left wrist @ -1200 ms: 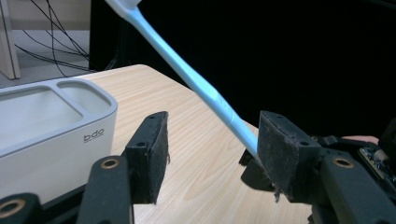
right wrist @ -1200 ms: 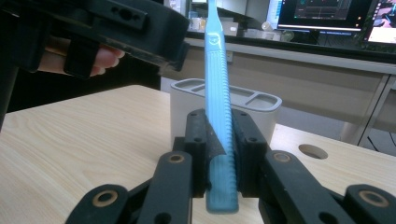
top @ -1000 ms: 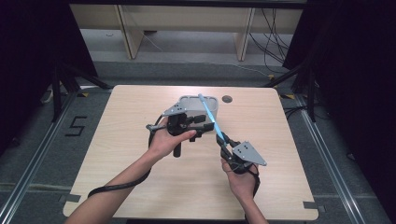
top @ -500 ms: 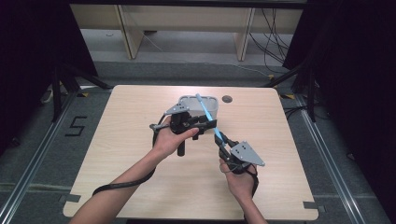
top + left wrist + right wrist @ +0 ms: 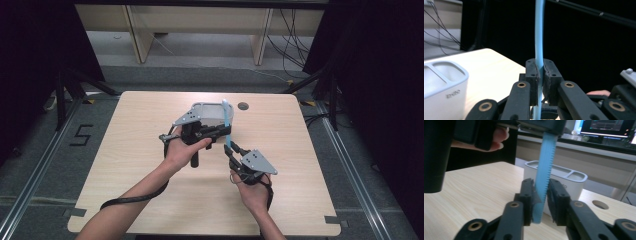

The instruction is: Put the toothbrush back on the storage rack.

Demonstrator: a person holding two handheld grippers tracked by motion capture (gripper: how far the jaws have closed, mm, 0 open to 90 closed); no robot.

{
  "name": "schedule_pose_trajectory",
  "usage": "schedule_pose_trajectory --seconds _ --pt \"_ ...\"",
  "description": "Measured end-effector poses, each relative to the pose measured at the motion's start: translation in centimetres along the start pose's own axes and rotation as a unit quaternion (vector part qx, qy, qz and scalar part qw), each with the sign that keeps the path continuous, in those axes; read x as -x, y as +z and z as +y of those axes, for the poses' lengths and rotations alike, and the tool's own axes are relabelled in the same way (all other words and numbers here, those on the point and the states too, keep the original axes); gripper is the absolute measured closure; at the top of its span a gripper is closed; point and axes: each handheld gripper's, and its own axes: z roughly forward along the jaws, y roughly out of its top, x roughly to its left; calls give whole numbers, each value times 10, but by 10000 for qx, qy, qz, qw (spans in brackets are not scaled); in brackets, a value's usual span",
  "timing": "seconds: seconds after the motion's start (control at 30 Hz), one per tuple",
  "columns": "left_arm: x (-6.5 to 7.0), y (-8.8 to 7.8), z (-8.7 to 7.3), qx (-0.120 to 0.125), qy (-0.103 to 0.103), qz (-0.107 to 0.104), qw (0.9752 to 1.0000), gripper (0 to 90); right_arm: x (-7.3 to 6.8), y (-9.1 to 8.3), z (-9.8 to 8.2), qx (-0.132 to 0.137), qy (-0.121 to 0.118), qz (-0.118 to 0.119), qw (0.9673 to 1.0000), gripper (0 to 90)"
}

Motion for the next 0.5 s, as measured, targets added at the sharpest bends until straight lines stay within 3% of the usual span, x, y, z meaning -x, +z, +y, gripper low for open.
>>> schedule_pose_trajectory --seconds 0.03,0.07,0.17,0.2,0.27,0.37,0.5 --pt "1 -1 1 8 52 40 10000 832 -1 1 0 24 -46 -104 9999 662" --pt "1 -2 1 10 126 104 9999 833 -3 0 1 -155 104 33 9998 634" --pt "1 -4 3 28 246 207 9995 833 -1 1 1 -96 -58 -39 9999 551" --pt "0 -5 5 88 459 338 9983 833 -1 0 1 -176 -42 -65 9998 533" --pt "0 -7 5 88 524 432 9977 833 0 0 0 -196 -59 -71 9998 521" --pt "0 -12 6 145 766 729 9943 832 1 -3 -2 -293 -85 -33 9995 486" --pt "-4 -17 6 170 924 900 9915 832 3 -9 -5 -444 -94 -54 9990 471"
